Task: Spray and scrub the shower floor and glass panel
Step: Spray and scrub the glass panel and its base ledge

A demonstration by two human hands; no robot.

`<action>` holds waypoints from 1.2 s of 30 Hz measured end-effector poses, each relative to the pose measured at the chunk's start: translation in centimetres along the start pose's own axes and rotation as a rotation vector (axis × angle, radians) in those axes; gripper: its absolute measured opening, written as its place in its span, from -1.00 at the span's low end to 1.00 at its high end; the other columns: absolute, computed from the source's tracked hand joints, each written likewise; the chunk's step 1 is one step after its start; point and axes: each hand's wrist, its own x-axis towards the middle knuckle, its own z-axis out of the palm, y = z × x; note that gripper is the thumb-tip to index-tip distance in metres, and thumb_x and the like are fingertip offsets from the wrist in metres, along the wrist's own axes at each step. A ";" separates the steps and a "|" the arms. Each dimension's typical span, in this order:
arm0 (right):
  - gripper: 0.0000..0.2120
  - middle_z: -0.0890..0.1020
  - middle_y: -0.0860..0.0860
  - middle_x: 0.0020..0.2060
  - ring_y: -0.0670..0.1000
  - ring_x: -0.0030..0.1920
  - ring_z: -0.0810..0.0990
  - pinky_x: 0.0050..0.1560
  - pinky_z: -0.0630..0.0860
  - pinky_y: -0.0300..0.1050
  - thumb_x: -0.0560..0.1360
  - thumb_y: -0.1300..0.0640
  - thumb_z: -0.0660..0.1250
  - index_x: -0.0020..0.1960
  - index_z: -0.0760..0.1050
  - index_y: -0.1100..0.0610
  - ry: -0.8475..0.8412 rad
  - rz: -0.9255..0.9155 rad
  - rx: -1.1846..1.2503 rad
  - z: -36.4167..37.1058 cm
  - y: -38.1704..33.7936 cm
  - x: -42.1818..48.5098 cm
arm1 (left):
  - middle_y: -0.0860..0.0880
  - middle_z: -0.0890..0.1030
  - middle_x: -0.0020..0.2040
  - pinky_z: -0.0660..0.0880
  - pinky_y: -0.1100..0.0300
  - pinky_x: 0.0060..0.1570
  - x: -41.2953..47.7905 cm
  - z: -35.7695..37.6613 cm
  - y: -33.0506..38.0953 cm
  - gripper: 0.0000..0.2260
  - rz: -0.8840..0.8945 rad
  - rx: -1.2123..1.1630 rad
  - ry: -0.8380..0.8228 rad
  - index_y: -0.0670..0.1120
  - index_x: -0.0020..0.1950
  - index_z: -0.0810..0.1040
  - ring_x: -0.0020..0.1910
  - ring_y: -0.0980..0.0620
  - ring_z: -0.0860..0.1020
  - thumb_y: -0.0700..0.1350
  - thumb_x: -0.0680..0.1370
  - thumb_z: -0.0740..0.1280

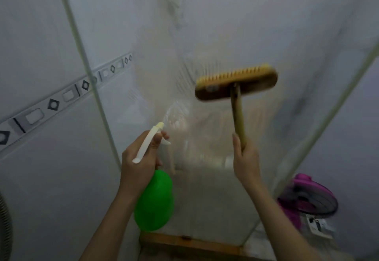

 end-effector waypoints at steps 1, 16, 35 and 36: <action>-0.60 0.37 -0.02 -0.47 -0.11 -0.52 0.34 -0.52 0.25 -0.23 0.50 -0.24 0.10 -0.23 0.37 0.08 -0.029 0.055 -0.030 0.0 2.5 -2.8 | 0.11 0.68 -0.26 0.51 0.32 -0.34 -0.1 0.4 -0.3 -0.73 0.018 0.007 0.000 -0.02 0.05 0.67 -0.37 0.15 0.58 0.05 0.67 0.22; -0.52 0.29 -0.05 -0.56 -0.07 -0.61 0.27 -0.54 0.24 -0.22 0.50 -0.29 0.12 -0.37 0.30 0.07 0.044 0.289 0.231 -5.0 7.5 -4.5 | -0.06 0.67 -0.26 0.53 0.27 -0.13 -1.4 9.8 -2.8 -0.59 -0.042 -0.121 -0.089 -0.03 -0.21 0.61 -0.23 0.07 0.65 0.24 0.58 0.19; -0.67 0.34 -0.05 -0.47 -0.14 -0.54 0.29 -0.53 0.27 -0.19 0.60 -0.13 0.15 -0.20 0.39 0.08 -0.083 0.018 0.088 -2.3 0.6 0.3 | 0.21 0.70 -0.24 0.52 0.42 -0.18 -0.6 7.7 -5.4 -0.70 -0.102 -0.059 -0.016 0.12 -0.18 0.62 -0.20 0.28 0.64 0.16 0.62 0.20; -0.68 0.35 -0.05 -0.47 -0.14 -0.54 0.30 -0.53 0.28 -0.19 0.60 -0.13 0.15 -0.16 0.41 0.08 -0.105 -0.017 0.048 -2.3 1.1 0.4 | 0.19 0.69 -0.27 0.52 0.41 -0.21 -0.6 7.3 -5.6 -0.69 -0.095 -0.047 0.003 0.09 -0.20 0.62 -0.23 0.27 0.63 0.16 0.62 0.20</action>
